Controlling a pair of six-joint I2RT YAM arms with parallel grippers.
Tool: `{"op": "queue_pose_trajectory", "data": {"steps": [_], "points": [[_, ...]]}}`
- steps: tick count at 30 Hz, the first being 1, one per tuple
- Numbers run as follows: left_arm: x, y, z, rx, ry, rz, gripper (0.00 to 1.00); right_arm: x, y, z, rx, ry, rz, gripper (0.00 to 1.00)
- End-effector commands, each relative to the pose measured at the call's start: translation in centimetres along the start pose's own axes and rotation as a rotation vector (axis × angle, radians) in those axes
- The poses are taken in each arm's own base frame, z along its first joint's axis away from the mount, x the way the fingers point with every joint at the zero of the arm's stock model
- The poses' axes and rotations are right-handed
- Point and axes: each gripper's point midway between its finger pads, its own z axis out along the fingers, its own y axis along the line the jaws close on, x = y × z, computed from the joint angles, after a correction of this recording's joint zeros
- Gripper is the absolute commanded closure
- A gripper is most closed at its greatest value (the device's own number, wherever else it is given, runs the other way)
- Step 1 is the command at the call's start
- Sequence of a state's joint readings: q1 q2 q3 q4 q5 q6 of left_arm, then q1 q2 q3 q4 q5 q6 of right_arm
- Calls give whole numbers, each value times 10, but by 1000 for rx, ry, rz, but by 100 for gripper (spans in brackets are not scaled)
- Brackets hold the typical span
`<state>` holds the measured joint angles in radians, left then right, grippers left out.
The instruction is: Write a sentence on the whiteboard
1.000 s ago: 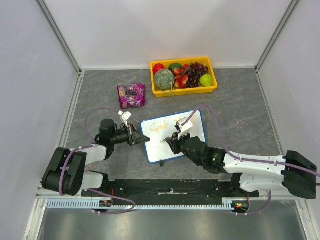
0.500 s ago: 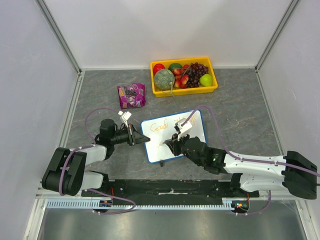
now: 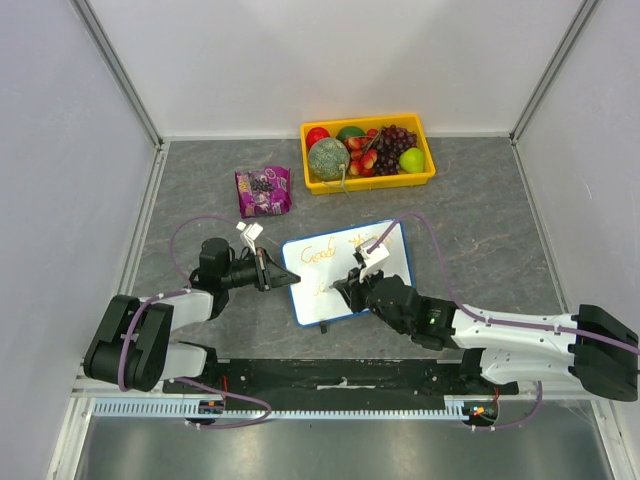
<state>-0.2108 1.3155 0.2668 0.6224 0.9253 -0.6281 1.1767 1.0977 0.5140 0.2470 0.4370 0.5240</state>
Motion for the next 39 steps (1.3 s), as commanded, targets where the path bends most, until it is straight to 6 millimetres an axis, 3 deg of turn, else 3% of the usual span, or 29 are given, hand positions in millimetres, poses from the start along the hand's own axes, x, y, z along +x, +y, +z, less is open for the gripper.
{"op": "queue_pose_trajectory", "data": {"steps": [1,13,24,29,39], "points": [[1,35,-1,-168,-34,-32,98,-11,-16,-2,89,-41,-9,100],[2,34,-1,-165,-31,-29,98,-34,-8,6,100,-89,-14,100],[1,34,-1,-165,-33,-29,98,-37,18,6,-30,-73,-6,100],[1,35,-1,-167,-34,-32,98,-46,10,-3,-11,-110,10,100],[1,35,-1,-167,-33,-30,98,-31,-5,-1,58,-81,-14,100]]}}
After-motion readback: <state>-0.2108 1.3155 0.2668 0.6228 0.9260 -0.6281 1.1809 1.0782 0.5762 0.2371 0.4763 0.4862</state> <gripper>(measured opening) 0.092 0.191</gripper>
